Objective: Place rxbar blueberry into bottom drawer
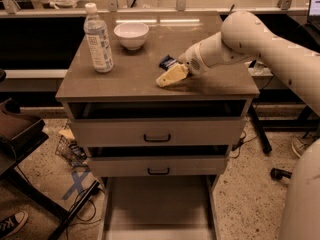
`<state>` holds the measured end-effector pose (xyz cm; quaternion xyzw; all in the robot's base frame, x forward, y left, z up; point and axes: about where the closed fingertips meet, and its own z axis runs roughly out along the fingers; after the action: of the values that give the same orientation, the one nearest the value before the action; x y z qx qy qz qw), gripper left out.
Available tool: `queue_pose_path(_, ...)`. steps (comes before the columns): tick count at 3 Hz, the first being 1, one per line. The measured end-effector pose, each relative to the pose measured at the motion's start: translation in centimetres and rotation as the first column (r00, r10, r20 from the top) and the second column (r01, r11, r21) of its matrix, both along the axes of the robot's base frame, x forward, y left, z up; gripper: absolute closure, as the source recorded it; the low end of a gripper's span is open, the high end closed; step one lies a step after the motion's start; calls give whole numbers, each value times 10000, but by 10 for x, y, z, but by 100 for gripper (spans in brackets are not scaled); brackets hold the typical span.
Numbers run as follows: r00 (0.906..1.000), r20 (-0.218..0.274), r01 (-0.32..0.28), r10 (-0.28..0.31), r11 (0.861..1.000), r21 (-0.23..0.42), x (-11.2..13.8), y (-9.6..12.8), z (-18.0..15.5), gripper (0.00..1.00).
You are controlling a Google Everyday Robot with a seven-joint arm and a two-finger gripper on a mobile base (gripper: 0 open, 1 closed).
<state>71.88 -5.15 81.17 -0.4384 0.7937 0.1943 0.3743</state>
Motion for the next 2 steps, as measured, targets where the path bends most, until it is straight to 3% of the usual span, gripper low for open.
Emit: queue_pose_path(2,10000,4,-22,22,10000,9,0,0,8,100)
